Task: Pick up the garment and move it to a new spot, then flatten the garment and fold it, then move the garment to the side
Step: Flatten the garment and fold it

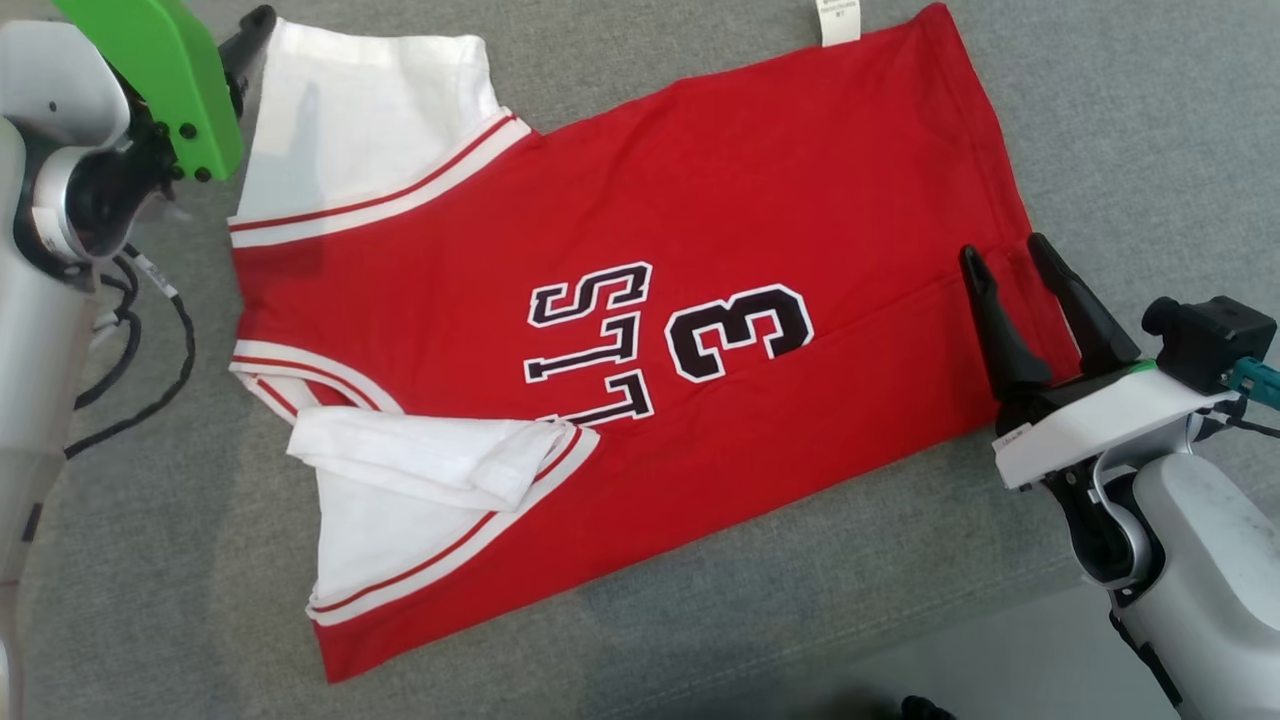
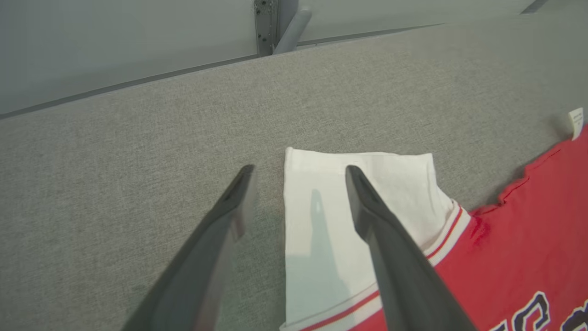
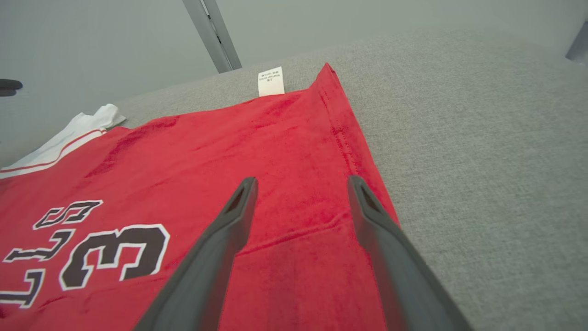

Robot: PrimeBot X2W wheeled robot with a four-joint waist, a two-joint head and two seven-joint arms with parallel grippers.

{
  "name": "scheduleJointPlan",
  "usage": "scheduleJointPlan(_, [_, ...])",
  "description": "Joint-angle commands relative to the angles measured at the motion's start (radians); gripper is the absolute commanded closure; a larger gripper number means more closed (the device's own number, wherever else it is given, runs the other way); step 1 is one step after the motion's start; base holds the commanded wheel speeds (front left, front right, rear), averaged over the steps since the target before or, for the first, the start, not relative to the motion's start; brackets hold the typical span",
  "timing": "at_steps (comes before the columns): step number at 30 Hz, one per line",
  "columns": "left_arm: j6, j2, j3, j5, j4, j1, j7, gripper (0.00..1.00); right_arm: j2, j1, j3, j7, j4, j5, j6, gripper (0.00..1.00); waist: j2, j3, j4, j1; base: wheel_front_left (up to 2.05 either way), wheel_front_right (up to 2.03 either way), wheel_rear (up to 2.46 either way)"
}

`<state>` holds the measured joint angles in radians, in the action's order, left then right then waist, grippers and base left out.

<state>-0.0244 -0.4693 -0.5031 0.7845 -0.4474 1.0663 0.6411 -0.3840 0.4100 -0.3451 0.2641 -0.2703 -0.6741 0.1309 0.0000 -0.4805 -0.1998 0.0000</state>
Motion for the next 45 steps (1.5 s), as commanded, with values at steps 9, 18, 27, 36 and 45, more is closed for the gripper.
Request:
scheduleJointPlan(9, [0.042,0.009,-0.057,-0.060,-0.184,0.128,0.041,0.00,0.012,0.030,-0.012,0.002,0.013,-0.010,0.000,0.00,0.0000,-0.074,-0.072,0.0000,0.00,0.00,0.00])
scheduleJointPlan(18, [0.066,0.022,-0.087,-0.076,-0.283,0.166,0.035,0.00,0.011,0.029,-0.011,0.002,0.015,-0.004,0.000,0.00,0.0000,-0.075,-0.082,0.0000,0.00,0.00,0.00])
scheduleJointPlan(27, [0.075,0.035,-0.091,-0.066,-0.336,0.183,0.024,1.00,0.001,0.041,-0.024,0.002,0.015,-0.007,0.000,0.00,0.0000,-0.078,-0.084,0.0000,0.00,0.00,0.00])
scheduleJointPlan(36, [0.093,0.055,-0.096,-0.060,-0.373,0.204,-0.019,1.00,-0.029,0.102,-0.051,0.002,-0.011,-0.034,0.000,0.00,0.0000,-0.078,-0.075,0.0000,0.00,0.00,0.00])
scheduleJointPlan(45, [0.114,0.074,-0.111,-0.061,-0.386,0.221,-0.046,1.00,-0.031,0.377,-0.090,-0.223,-0.148,-0.027,0.000,0.00,0.0000,-0.069,-0.062,0.0000,0.00,0.00,0.00])
